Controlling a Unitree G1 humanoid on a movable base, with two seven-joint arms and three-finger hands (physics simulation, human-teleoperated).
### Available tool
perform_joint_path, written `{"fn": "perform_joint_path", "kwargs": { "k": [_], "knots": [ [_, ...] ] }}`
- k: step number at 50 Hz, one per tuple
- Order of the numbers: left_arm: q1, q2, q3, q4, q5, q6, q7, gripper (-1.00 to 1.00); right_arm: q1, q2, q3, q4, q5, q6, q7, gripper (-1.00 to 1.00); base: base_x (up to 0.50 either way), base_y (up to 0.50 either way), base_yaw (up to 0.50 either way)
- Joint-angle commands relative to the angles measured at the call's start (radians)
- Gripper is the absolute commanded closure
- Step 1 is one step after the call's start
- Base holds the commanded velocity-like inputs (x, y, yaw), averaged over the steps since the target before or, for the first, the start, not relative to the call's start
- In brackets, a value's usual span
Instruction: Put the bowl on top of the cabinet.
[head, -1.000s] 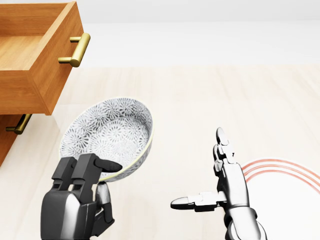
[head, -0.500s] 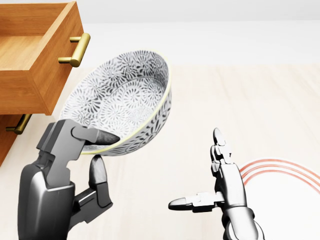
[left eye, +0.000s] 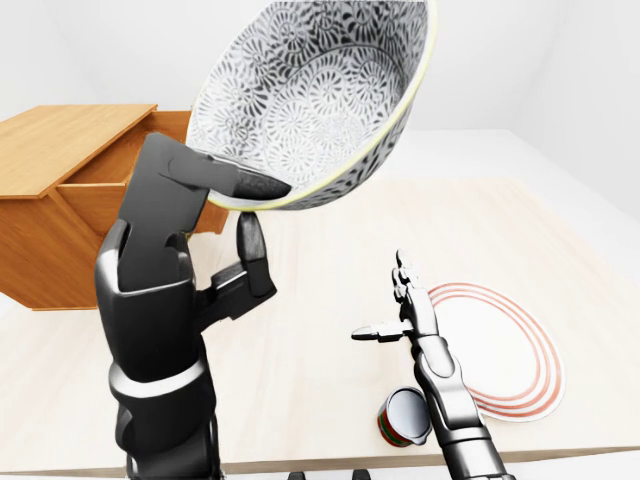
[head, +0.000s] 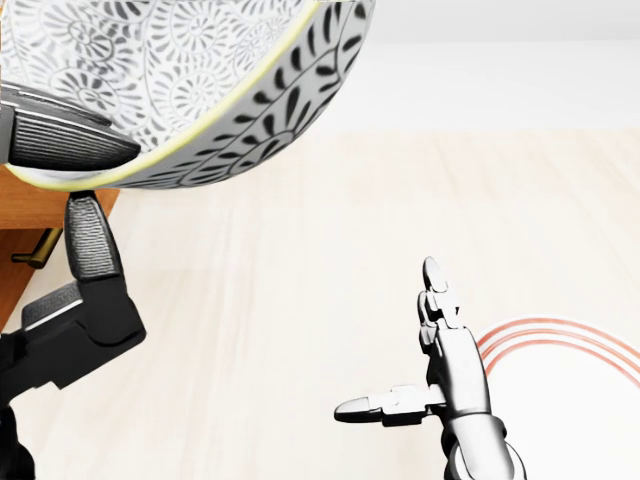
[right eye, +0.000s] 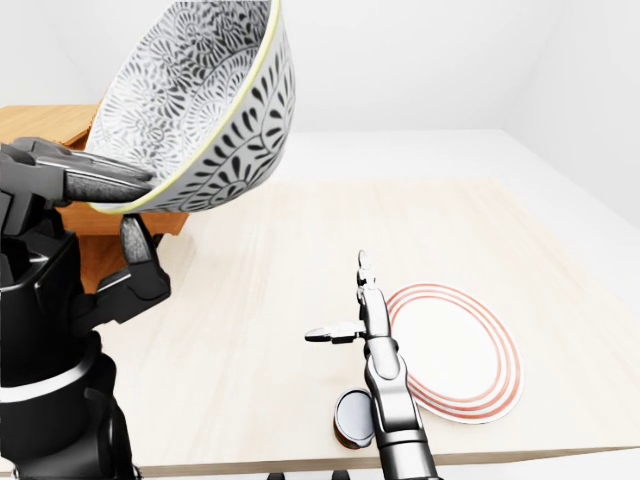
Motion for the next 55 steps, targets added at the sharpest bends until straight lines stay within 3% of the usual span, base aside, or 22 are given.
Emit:
{"fn": "perform_joint_path", "kwargs": {
  "k": [1, 5, 6, 8, 10, 13, 19, 22, 30, 39, 42, 55],
  "knots": [
    [-0.208, 0.068, 0.137, -0.023, -0.098, 0.031, -0.025, 0.96, 0.002, 0.001, 0.003, -0.003, 0.0, 0.001, 0.003, -1.0, 0.0, 0.0, 0.0],
    [-0.255, 0.116, 0.18, 0.018, -0.129, 0.052, -0.001, 0.96, 0.001, 0.0, 0.001, -0.004, 0.001, 0.002, 0.004, -1.0, 0.0, 0.0, 0.0],
    [-0.282, 0.131, 0.197, 0.031, -0.138, 0.077, 0.005, 0.96, -0.005, 0.001, 0.001, 0.01, 0.001, -0.004, 0.004, -1.0, 0.0, 0.0, 0.0],
    [-0.298, 0.153, 0.21, 0.041, -0.148, 0.084, 0.018, 0.96, -0.008, 0.002, 0.003, 0.018, -0.002, -0.008, 0.003, -1.0, 0.0, 0.0, 0.0],
    [-0.338, 0.186, 0.244, 0.072, -0.178, 0.112, 0.031, 0.96, -0.007, 0.001, 0.002, 0.013, 0.0, -0.003, 0.004, -1.0, 0.0, 0.0, 0.0],
    [-0.38, 0.235, 0.275, 0.141, -0.206, 0.115, 0.06, 0.96, -0.009, 0.002, 0.003, 0.017, -0.001, -0.003, 0.004, -1.0, 0.0, 0.0, 0.0],
    [-0.419, 0.31, 0.311, 0.261, -0.224, 0.078, 0.119, 0.96, -0.009, 0.001, 0.001, 0.018, 0.0, -0.004, 0.005, -1.0, 0.0, 0.0, 0.0],
    [-0.459, 0.357, 0.336, 0.344, -0.247, 0.076, 0.149, 0.96, -0.011, 0.0, 0.0, 0.026, 0.002, -0.01, 0.007, -1.0, 0.0, 0.0, 0.0],
    [-0.529, 0.445, 0.356, 0.573, -0.263, -0.002, 0.233, 0.96, -0.014, 0.001, 0.001, 0.033, 0.0, -0.011, 0.007, -1.0, 0.0, 0.0, 0.0],
    [-0.61, 0.535, 0.372, 0.765, -0.253, -0.002, 0.31, 0.96, -0.016, 0.0, 0.0, 0.035, 0.003, -0.011, 0.009, -1.0, 0.0, 0.0, 0.0],
    [-0.646, 0.586, 0.383, 0.918, -0.253, -0.002, 0.353, 0.96, -0.014, -0.001, -0.002, 0.03, 0.005, -0.009, 0.011, -1.0, 0.0, 0.0, 0.0],
    [-0.778, 0.686, 0.342, 1.373, -0.174, -0.002, 0.522, 0.97, -0.017, 0.0, 0.0, 0.032, 0.003, -0.007, 0.01, -1.0, 0.0, 0.0, 0.0]
  ]
}}
